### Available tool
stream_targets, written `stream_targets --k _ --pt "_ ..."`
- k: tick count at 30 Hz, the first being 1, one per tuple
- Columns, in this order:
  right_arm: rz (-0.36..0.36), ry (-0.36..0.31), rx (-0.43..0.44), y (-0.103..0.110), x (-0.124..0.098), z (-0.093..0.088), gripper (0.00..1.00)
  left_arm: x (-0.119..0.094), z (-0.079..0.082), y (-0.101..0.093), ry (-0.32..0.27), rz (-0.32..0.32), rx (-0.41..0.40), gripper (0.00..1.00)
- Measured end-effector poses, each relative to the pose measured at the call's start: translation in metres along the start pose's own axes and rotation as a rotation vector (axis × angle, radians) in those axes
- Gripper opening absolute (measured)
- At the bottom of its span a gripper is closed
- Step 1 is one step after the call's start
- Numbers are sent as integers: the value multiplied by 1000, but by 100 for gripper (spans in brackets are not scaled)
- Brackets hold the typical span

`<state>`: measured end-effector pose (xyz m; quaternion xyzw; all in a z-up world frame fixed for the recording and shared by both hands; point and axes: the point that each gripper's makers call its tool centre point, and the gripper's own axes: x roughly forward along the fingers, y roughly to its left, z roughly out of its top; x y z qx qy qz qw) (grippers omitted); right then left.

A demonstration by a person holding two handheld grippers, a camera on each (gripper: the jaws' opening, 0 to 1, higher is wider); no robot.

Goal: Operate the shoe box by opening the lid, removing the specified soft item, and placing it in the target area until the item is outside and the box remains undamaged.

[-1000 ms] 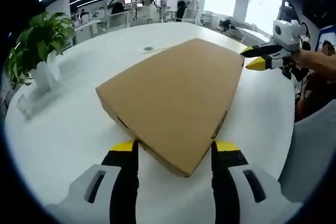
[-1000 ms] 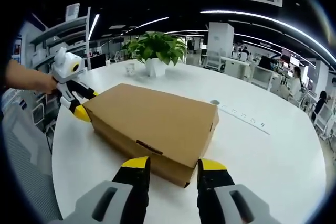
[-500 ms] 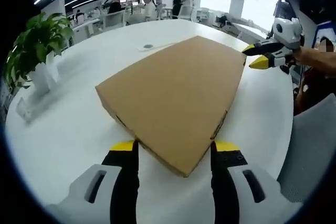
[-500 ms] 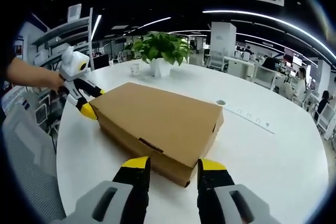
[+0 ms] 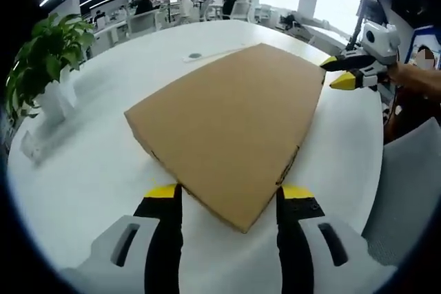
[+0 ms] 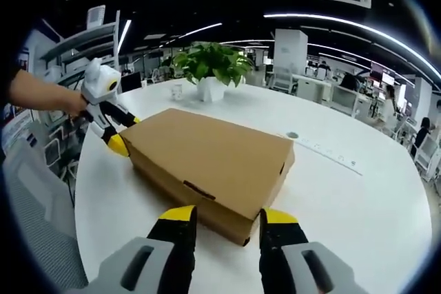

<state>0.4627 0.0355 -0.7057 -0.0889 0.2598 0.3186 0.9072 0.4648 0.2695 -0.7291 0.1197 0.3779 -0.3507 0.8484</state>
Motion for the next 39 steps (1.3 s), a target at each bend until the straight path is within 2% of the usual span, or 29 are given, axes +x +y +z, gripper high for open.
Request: stream_targets --k 10,16,26,39 --pt "-3 5 -26 18 1 0 30 -4 -3 13 25 -14 45 53" --pt "-13 -5 -13 25 0 0 29 -5 -5 20 37 -25 67 53" --pt "-28 -25 -6 41 0 0 30 -6 -7 31 79 -33 122 54" --pt "-29 -13 -23 57 2 0 27 -5 -9 44 128 -39 188 55"
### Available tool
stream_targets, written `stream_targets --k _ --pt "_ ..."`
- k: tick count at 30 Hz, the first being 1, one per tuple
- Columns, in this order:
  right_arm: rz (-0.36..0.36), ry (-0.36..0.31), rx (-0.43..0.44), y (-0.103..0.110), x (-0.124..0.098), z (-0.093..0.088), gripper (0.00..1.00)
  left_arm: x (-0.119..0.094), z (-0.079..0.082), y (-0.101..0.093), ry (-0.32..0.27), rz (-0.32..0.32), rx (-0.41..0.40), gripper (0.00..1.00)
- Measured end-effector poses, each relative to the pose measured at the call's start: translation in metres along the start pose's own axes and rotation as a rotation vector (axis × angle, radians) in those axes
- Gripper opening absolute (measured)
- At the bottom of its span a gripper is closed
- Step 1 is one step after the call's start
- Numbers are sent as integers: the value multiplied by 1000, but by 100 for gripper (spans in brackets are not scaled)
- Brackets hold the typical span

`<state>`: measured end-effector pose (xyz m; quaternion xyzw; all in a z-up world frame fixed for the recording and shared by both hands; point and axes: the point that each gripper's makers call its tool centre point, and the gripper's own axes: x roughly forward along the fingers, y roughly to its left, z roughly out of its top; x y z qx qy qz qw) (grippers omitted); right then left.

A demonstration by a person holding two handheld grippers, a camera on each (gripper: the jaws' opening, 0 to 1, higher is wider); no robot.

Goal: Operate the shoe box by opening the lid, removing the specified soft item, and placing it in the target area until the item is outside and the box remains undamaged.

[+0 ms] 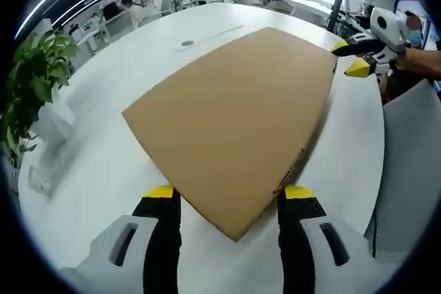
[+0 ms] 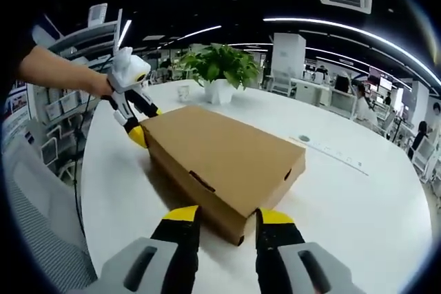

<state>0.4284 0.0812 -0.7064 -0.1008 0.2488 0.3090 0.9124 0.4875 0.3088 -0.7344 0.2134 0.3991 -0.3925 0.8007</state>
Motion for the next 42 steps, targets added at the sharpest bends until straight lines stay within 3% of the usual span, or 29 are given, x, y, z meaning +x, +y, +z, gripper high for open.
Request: stream_targets --k 16,22,30,36,42 --pt "-20 -22 -11 -2 1 -1 23 0 -2 6 32 -10 25 56" --pt "-34 -27 -9 -6 2 0 18 -6 0 5 -20 -13 -17 57" --pt "-33 -27 -29 -6 11 2 27 -11 -6 2 -61 -2 -31 55" --pt "-41 -8 -29 -8 16 -3 28 -9 -14 1 -89 33 -48 54" --pt "-40 -3 -8 -7 19 -6 30 -9 -11 2 -138 77 -92 50"
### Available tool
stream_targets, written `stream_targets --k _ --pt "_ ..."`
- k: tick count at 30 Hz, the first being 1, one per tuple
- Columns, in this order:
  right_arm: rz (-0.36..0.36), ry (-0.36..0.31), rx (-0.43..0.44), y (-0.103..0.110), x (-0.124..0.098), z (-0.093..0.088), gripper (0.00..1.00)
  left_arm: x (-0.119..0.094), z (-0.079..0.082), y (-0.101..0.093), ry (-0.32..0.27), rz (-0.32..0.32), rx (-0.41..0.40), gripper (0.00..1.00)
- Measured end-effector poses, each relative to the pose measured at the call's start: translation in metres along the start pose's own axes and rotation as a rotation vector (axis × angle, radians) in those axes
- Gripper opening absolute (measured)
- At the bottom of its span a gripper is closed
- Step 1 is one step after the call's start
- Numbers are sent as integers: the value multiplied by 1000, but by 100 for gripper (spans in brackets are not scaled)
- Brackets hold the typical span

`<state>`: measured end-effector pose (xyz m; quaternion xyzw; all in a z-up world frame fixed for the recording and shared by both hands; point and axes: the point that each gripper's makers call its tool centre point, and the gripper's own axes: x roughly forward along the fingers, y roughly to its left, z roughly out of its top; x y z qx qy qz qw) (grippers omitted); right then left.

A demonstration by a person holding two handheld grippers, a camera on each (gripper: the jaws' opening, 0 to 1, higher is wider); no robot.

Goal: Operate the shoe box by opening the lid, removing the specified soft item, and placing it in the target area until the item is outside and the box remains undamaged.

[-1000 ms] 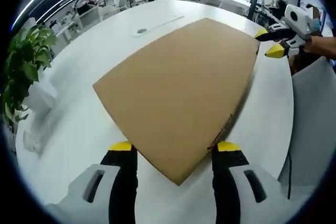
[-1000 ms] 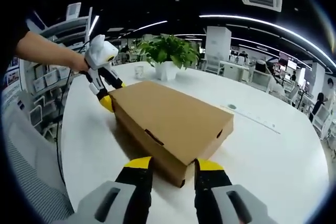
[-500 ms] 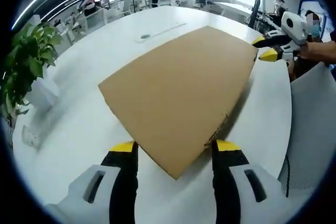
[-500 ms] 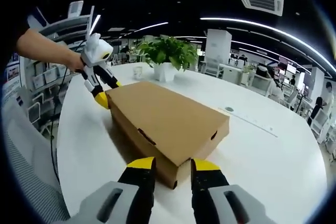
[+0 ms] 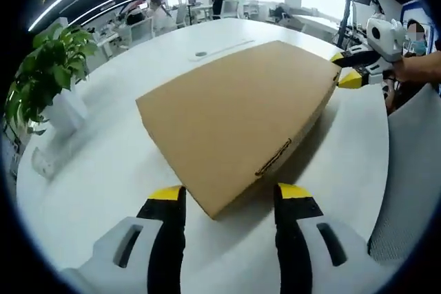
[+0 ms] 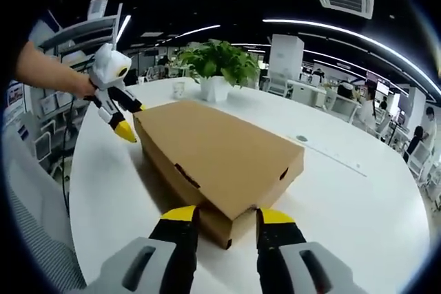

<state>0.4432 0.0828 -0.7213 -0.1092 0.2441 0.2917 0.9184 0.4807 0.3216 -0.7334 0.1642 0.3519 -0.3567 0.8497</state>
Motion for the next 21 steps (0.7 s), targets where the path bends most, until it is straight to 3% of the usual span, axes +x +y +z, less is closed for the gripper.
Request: stream_targets --k 3,21 --pt "-4 -2 9 0 0 0 30 1 3 4 -10 42 -60 47" --pt "-16 -10 108 1 -7 14 31 -11 12 -2 34 70 -55 46"
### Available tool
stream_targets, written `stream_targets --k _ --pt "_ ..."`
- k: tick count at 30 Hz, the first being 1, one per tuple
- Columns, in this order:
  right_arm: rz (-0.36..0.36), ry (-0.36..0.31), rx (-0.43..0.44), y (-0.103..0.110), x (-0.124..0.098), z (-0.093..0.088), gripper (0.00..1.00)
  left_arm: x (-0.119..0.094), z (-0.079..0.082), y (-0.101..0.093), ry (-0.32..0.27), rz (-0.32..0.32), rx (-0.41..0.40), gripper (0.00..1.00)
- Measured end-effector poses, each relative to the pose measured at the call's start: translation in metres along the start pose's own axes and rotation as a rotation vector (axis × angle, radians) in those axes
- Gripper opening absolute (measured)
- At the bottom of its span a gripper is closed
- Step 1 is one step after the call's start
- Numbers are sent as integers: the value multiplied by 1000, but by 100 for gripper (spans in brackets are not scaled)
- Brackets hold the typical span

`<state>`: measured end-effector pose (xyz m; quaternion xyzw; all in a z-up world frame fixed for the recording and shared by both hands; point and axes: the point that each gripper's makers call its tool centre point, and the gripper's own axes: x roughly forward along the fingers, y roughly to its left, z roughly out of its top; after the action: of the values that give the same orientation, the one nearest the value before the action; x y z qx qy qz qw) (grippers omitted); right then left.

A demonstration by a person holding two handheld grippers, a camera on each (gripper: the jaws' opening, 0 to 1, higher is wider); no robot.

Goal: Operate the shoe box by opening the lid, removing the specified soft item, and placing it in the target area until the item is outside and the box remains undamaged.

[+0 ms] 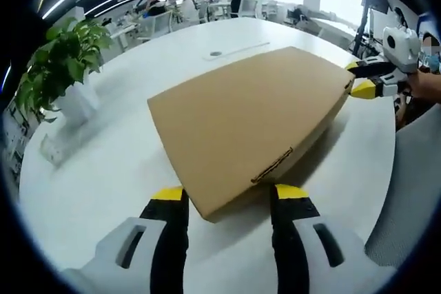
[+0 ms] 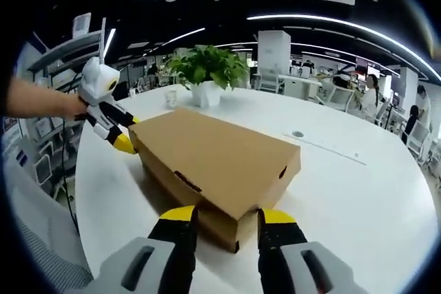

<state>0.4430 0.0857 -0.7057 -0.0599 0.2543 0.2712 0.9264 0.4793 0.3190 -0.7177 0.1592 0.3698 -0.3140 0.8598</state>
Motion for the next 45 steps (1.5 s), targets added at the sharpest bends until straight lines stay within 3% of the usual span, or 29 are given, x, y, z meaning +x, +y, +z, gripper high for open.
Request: stream_targets --k 12,31,45 --pt "-4 -21 -1 1 -9 18 33 -14 11 1 -10 31 30 46" --pt "4 -44 32 -2 -20 52 37 -32 42 10 -117 72 36 51" --pt "7 -88 -14 -8 -24 77 39 -39 69 21 -176 99 56 52"
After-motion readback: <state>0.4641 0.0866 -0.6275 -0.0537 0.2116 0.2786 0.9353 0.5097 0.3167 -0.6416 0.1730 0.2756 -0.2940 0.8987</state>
